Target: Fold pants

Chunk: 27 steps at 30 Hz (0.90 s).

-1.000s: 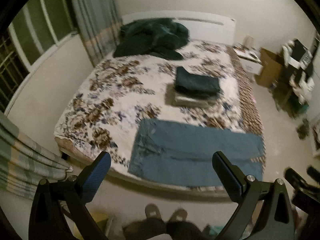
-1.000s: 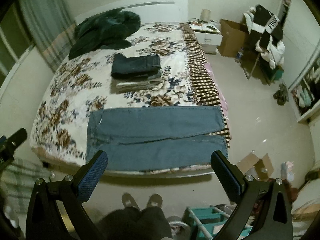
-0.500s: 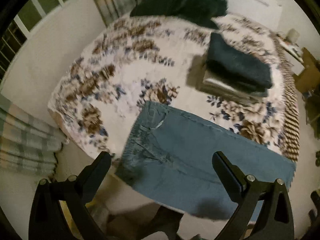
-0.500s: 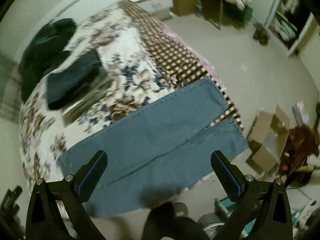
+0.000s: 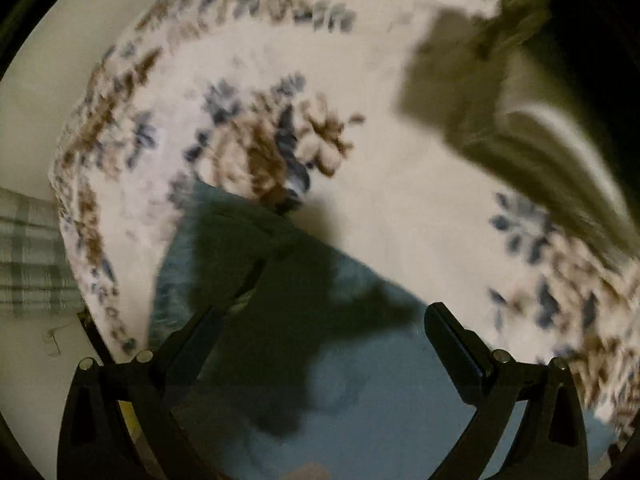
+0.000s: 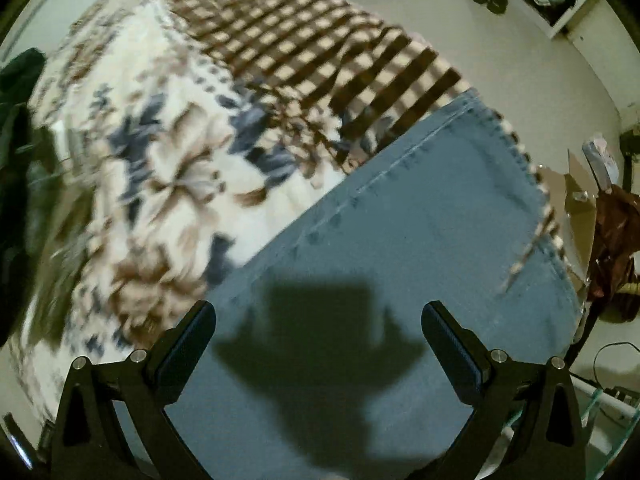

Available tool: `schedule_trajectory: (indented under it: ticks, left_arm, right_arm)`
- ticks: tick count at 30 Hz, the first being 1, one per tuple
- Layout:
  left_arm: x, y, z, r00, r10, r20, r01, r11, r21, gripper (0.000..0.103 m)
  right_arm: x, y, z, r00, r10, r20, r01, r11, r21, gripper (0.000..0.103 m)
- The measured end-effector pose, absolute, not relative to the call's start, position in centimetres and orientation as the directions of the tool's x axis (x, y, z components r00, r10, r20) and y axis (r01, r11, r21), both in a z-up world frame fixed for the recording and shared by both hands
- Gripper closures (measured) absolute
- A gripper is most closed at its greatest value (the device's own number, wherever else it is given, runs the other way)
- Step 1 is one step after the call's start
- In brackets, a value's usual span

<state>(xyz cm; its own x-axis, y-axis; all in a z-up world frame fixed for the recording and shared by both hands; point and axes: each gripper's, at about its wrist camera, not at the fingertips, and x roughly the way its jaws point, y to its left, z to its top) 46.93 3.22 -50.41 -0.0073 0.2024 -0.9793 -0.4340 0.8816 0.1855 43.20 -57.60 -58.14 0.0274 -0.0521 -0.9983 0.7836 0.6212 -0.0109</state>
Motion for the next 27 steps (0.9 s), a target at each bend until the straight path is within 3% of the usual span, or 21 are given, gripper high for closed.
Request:
schedule_trajectory:
  ticks: [5,10,13,14,16,17,18,20,27]
  left_arm:
    - [48.9,5.6,-55.5,-0.072,0.165,-0.984,-0.512,0.841,0.178,0.005]
    - [48.7,7.5,-56.2,-0.028,0.115,-0.993,-0.571,0.813,0.110,0.027]
    - [47.6,8.2,-55.1,0.015,0.130,-0.991,-0.573,0.813,0.098,0.066]
    - [47.0,8.7,-54.7,0.026,0.127,-0.992,-0.579,0.811,0.088,0.077]
    - [45.4,9.9,-53.5,0.105,0.064,-0.992,-0.572,0.820,-0.008,0.086]
    - [44.8,10.1,-52.9,0.134,0.051,-0.990,-0.559,0.828,-0.033,0.087]
    - [44.1,10.2,-52.0,0.170,0.035,-0.985,-0.540,0.839,-0.064,0.096]
    - [42.8,10.4,-50.4,0.212,0.025,-0.977,-0.514,0.853,-0.090,0.096]
    - [35.9,11.9,-44.7,0.339,-0.031,-0.940,-0.510,0.833,-0.212,0.098]
  right_arm:
    - [45.8,-59.5,-63.0,-0.016,-0.041,-0.999,0.812,0.582,-0.037,0.000]
    - [47.4,-60.5,-66.4,-0.063,-0.013,-0.998,0.828,0.558,-0.060,0.002]
    - [47.4,-60.7,-67.4,-0.078,0.016,-0.997,0.838,0.543,-0.057,0.014]
    - [47.2,-60.7,-67.5,-0.080,0.012,-0.997,0.836,0.545,-0.060,0.024]
    - [46.7,-60.7,-67.4,-0.071,0.013,-0.997,0.833,0.551,-0.052,0.044]
    - [46.3,-60.8,-67.3,-0.062,0.018,-0.998,0.834,0.551,-0.042,0.061]
    - [45.8,-60.9,-67.1,-0.042,0.034,-0.999,0.838,0.546,-0.017,0.078]
    - [45.0,-61.0,-66.8,-0.023,0.055,-0.998,0.839,0.544,0.011,0.090]
    - [40.7,-59.7,-61.9,0.073,0.002,-0.997,0.785,0.617,0.059,0.096]
